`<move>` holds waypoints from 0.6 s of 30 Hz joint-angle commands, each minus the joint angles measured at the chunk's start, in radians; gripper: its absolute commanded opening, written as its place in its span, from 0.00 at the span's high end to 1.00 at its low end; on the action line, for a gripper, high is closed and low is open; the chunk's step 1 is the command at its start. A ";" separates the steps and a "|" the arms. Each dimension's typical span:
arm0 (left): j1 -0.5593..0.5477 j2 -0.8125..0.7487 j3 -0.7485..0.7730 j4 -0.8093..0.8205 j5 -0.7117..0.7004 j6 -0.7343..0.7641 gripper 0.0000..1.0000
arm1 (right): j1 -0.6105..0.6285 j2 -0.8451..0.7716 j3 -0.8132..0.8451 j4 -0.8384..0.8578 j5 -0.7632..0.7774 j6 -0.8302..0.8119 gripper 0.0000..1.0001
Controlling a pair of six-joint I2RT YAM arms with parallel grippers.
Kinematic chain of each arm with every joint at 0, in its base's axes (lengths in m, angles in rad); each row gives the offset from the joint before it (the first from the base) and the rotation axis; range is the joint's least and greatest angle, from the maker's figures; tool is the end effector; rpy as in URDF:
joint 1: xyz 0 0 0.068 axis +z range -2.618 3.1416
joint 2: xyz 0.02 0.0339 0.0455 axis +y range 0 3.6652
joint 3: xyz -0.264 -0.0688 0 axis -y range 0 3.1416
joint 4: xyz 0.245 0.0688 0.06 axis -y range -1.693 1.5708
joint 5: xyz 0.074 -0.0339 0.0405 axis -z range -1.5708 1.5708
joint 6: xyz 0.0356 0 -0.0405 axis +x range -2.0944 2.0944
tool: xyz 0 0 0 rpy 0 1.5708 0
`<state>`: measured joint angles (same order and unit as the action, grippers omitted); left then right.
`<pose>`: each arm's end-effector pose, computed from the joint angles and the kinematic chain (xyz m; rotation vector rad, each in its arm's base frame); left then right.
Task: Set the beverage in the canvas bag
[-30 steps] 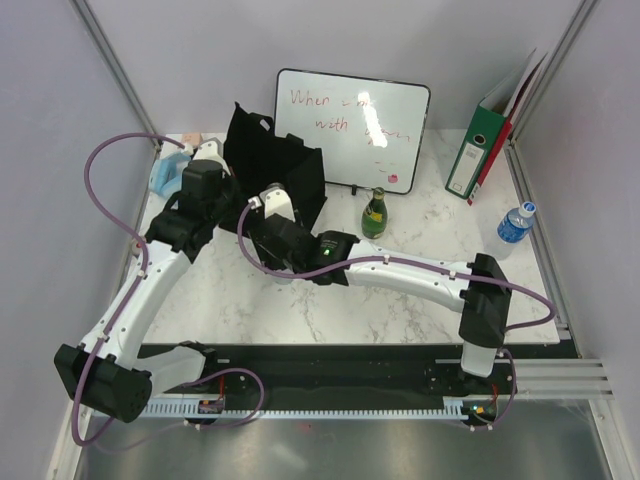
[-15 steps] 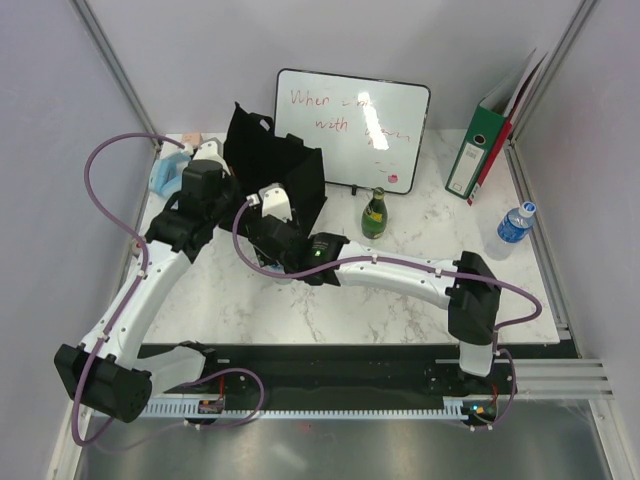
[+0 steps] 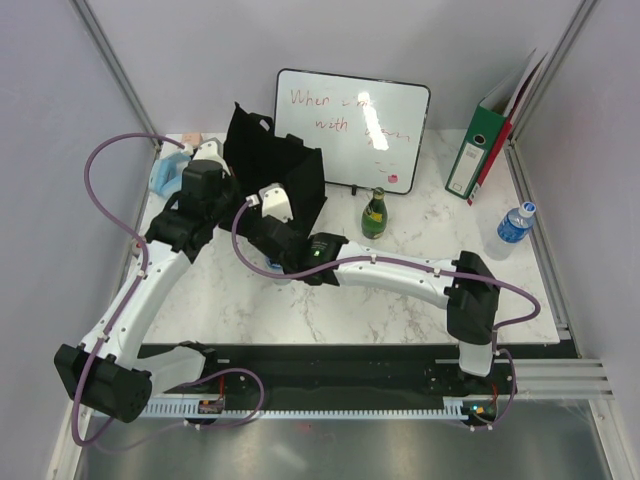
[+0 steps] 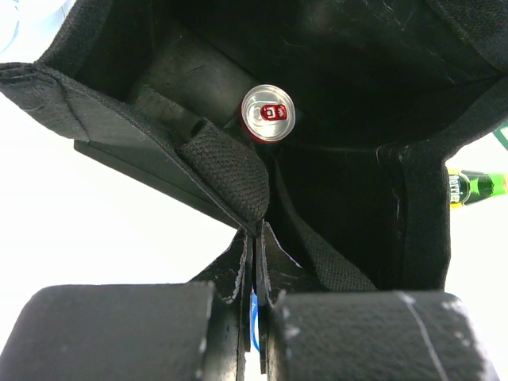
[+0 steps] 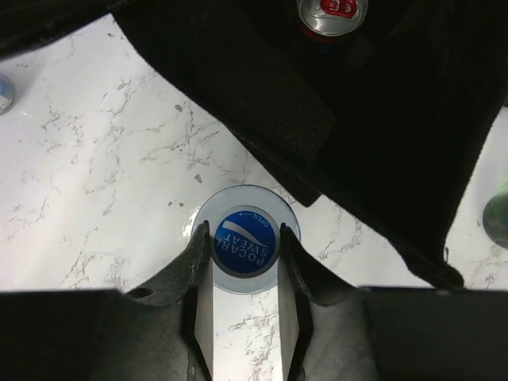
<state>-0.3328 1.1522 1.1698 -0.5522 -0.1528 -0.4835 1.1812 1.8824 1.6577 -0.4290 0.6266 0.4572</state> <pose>0.2386 -0.0767 0.3634 -0.2511 2.1008 -0.3297 0.1844 0.3943 0.3062 -0.4240 2.0556 0.2890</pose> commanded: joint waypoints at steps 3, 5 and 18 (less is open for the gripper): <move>0.001 -0.003 0.001 0.003 0.025 -0.032 0.98 | 0.006 -0.097 0.040 0.001 -0.027 -0.044 1.00; 0.001 -0.003 -0.001 0.003 0.027 -0.032 0.98 | 0.006 -0.135 0.047 -0.002 -0.045 -0.063 1.00; 0.003 -0.008 -0.025 0.009 0.039 -0.032 0.98 | 0.006 -0.290 0.218 -0.068 -0.139 -0.187 1.00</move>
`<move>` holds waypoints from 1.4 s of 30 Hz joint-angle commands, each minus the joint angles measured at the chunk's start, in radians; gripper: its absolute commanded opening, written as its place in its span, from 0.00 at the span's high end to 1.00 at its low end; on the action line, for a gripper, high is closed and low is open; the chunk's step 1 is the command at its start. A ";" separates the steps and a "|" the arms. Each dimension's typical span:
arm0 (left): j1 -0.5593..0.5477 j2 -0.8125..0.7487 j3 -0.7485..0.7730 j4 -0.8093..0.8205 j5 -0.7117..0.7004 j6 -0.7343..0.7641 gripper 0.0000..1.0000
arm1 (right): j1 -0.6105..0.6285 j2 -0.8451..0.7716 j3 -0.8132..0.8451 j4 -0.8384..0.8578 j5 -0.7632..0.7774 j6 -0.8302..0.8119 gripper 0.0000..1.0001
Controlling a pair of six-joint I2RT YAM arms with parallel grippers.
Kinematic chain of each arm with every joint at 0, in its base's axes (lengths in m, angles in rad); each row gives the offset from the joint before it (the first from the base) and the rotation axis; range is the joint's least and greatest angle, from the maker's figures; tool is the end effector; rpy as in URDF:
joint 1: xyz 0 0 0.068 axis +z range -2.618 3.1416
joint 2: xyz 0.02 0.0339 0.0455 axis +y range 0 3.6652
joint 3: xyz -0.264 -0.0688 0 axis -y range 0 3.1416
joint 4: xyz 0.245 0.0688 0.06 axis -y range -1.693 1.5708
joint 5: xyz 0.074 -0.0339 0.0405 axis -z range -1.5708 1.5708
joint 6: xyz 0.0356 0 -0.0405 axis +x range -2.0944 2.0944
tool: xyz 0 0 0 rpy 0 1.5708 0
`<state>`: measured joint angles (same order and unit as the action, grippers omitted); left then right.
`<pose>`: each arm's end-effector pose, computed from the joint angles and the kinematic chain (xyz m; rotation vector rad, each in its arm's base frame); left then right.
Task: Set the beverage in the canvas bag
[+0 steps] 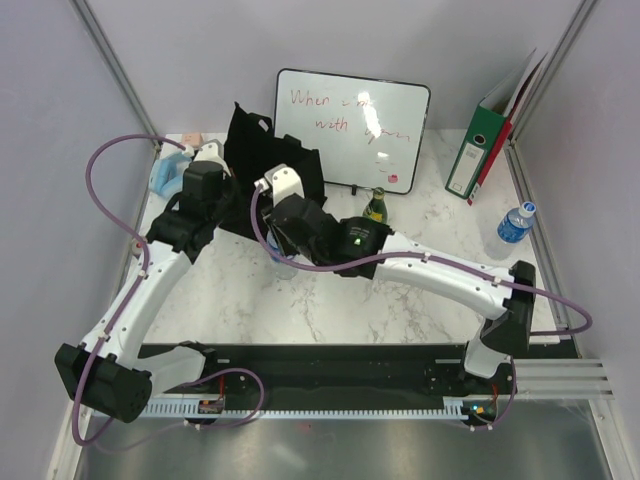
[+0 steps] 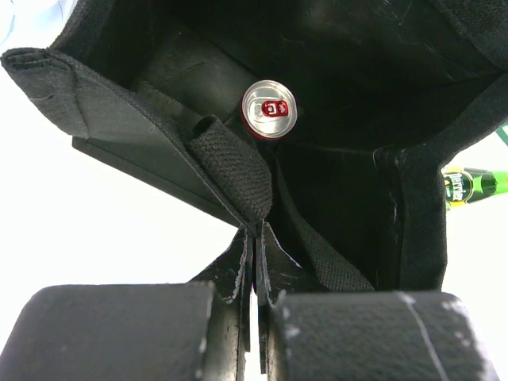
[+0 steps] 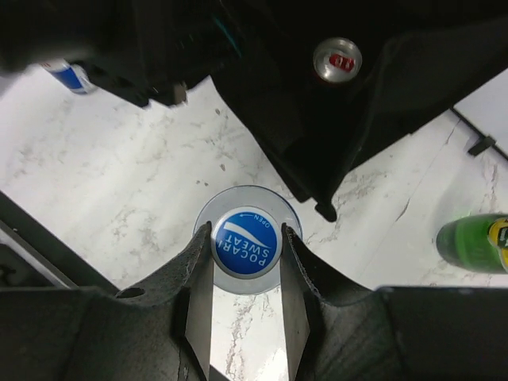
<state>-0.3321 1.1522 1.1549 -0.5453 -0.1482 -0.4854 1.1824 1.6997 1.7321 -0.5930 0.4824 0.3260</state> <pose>0.2390 -0.0769 0.3590 -0.2513 2.1096 -0.3319 0.1616 0.3512 0.3871 -0.6029 1.9982 0.4122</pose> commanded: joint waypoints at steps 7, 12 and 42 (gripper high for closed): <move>0.001 -0.009 -0.017 0.005 0.044 -0.033 0.98 | 0.003 -0.083 0.369 0.075 0.061 -0.165 1.00; 0.002 -0.009 -0.015 0.005 0.044 -0.030 0.98 | 0.002 -0.045 0.498 0.079 0.093 -0.232 1.00; 0.001 -0.037 -0.034 0.013 0.073 -0.045 0.98 | -0.165 0.285 0.618 0.506 0.030 -0.372 1.00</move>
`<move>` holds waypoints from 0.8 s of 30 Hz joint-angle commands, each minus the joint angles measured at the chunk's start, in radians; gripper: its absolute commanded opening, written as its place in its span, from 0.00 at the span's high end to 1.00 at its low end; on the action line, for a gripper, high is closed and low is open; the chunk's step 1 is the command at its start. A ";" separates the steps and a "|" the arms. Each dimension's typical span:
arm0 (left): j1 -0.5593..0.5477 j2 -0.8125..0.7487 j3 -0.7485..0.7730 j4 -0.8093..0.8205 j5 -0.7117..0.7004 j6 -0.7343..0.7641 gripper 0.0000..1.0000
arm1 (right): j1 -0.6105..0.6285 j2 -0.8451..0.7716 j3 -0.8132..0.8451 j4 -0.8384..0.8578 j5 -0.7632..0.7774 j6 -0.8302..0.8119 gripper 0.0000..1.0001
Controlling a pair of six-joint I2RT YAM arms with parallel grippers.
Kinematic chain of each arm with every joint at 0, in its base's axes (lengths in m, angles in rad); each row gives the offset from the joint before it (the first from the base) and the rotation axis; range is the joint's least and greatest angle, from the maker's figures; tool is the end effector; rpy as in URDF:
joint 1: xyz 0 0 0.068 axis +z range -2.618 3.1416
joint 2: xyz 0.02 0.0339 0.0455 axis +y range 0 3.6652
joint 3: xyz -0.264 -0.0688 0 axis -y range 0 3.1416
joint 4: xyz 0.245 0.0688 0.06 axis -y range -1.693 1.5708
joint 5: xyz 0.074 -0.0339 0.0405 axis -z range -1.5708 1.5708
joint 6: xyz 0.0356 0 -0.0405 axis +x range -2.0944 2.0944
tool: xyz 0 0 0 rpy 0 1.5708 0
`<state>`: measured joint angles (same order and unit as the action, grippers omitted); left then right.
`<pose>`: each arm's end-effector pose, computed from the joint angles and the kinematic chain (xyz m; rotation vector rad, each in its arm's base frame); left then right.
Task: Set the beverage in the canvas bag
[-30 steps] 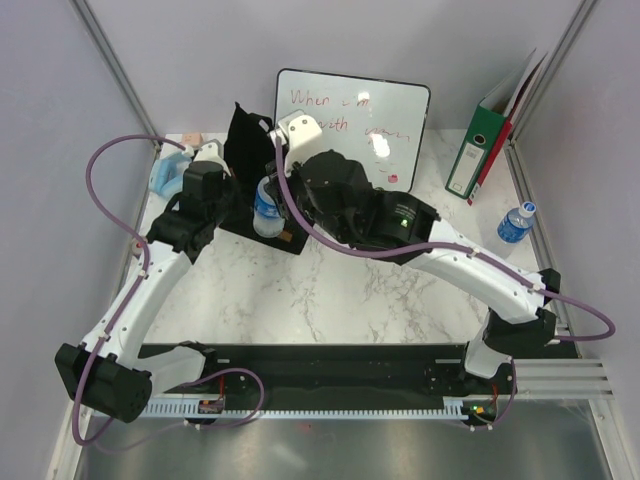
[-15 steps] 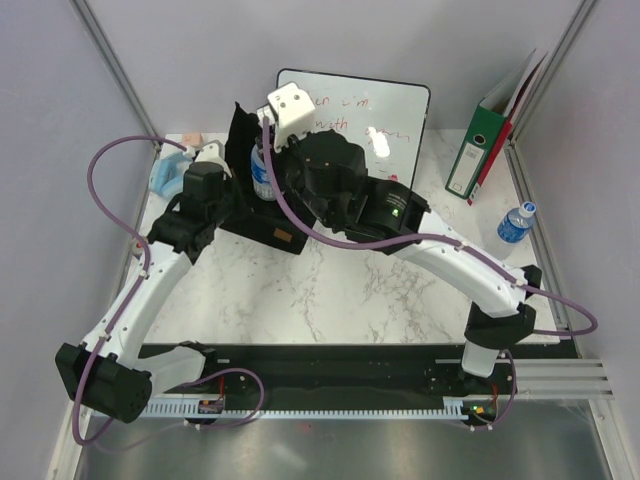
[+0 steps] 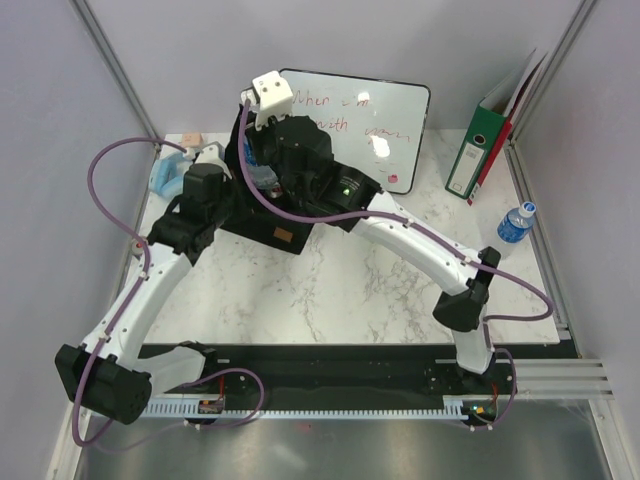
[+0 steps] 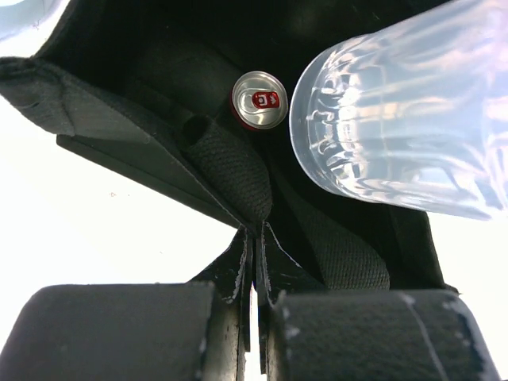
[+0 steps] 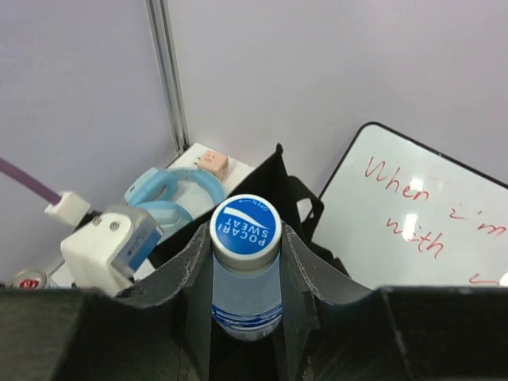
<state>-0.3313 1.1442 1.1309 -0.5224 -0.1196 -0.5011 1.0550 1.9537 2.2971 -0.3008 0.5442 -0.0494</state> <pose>0.2383 -0.0775 0.3548 -0.2522 2.1095 -0.3724 0.2298 0.3680 0.5018 -0.4109 1.4912 0.3837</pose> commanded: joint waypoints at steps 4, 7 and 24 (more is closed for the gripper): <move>0.000 -0.034 -0.013 -0.011 0.043 -0.030 0.98 | -0.056 0.080 0.099 0.216 -0.041 0.017 1.00; 0.000 -0.035 -0.010 -0.011 0.041 -0.028 0.98 | -0.056 0.079 0.082 0.238 -0.067 0.019 1.00; -0.002 -0.038 -0.010 -0.010 0.043 -0.028 0.98 | -0.056 0.096 0.095 0.350 -0.130 -0.026 1.00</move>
<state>-0.3302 1.1358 1.1217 -0.5259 -0.0994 -0.5053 0.9993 2.0693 2.3367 -0.1745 0.4366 -0.0463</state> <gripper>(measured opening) 0.033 0.387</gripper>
